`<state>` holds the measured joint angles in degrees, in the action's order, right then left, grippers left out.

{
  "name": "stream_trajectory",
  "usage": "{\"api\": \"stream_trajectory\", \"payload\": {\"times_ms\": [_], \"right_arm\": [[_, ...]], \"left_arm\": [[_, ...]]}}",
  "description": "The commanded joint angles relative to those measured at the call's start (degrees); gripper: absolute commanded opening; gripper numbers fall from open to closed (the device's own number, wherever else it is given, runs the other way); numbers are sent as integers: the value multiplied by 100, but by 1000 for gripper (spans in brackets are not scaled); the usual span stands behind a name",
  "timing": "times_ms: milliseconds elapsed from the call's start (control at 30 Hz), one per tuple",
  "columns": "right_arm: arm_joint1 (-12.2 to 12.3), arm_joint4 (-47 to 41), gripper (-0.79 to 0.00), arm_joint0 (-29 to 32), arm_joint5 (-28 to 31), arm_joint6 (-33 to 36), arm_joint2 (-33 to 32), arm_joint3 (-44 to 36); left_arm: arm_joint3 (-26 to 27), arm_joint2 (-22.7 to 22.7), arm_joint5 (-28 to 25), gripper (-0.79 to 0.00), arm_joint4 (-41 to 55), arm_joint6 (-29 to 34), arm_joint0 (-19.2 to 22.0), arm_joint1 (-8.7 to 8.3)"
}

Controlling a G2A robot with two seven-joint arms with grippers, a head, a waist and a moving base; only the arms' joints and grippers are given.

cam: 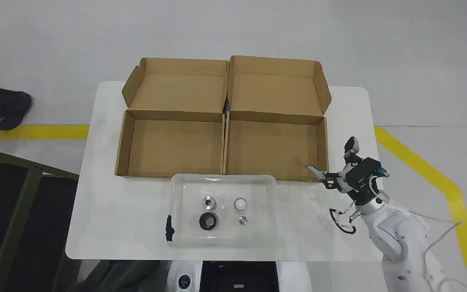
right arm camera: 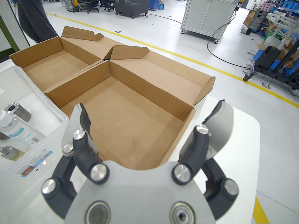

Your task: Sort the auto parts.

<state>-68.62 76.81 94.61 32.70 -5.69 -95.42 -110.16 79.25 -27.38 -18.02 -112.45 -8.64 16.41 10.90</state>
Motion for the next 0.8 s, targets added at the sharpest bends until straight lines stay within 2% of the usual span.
{"api": "stream_trajectory", "payload": {"times_ms": [0,667,767], "right_arm": [[0,0,-1,0,0,0,0,0],[0,0,0,0,0,0,0,0],[23,30,0,-72,244,112,36,-33]], "left_arm": [[0,0,0,-1,0,0,0,0],[0,0,0,0,0,0,0,0],[0,0,0,0,0,0,0,0]]}}
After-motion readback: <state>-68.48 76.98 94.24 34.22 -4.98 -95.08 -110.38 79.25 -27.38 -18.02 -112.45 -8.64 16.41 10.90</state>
